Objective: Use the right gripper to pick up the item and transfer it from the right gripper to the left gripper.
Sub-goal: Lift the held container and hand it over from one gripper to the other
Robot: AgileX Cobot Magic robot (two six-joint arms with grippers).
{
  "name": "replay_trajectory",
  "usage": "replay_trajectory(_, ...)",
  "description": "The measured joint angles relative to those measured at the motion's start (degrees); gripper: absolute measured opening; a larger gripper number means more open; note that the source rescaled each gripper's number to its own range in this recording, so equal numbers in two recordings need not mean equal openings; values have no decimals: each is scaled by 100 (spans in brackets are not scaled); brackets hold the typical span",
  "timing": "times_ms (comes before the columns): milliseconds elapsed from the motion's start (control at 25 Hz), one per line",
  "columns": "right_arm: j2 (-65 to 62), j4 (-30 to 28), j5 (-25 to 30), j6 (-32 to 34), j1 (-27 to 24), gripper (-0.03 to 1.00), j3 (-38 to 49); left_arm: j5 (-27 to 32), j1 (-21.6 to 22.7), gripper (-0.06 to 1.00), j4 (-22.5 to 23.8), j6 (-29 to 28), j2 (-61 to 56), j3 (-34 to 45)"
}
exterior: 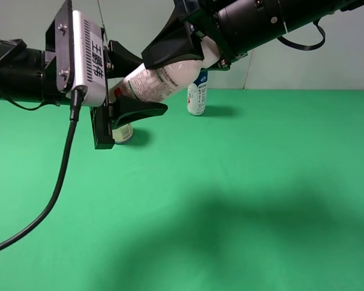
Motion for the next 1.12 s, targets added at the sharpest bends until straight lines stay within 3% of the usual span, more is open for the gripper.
replay_trajectory(1040,0,6,10,-18,0,5,0,2,0,0,-5,144,0,0)
replay_trajectory(1120,0,26,10,-13,0,15,0,2,0,0,-5,167,0,0)
